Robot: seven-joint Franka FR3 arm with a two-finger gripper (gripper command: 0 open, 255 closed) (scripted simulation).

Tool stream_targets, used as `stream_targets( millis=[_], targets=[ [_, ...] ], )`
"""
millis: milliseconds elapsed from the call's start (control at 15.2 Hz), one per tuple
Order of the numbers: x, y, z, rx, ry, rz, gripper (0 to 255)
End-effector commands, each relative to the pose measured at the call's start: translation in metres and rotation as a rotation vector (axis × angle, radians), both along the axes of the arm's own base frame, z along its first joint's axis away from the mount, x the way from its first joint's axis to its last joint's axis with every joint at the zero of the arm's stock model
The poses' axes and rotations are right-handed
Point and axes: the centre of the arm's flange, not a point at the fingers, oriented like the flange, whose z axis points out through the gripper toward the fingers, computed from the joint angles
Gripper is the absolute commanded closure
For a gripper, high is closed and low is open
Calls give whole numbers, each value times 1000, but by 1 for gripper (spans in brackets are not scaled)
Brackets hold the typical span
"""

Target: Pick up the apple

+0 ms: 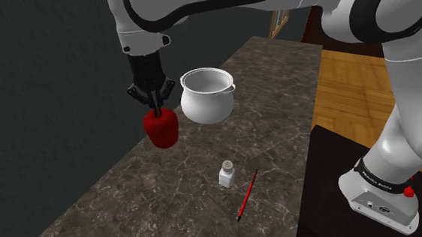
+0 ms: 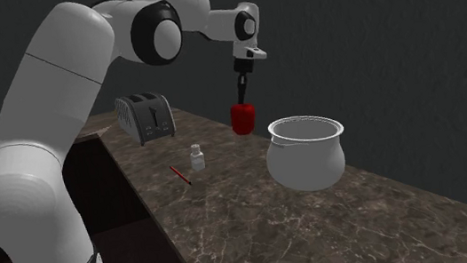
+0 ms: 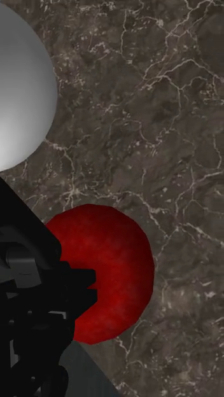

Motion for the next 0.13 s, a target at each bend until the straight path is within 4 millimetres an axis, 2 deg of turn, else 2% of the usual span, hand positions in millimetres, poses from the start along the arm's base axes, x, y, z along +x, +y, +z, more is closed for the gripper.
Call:
stream_targets(
  millis=[0, 66],
  targets=[
    [0, -1, 6, 0, 0, 0, 255],
    [0, -1, 6, 0, 0, 0, 255]
  ],
)
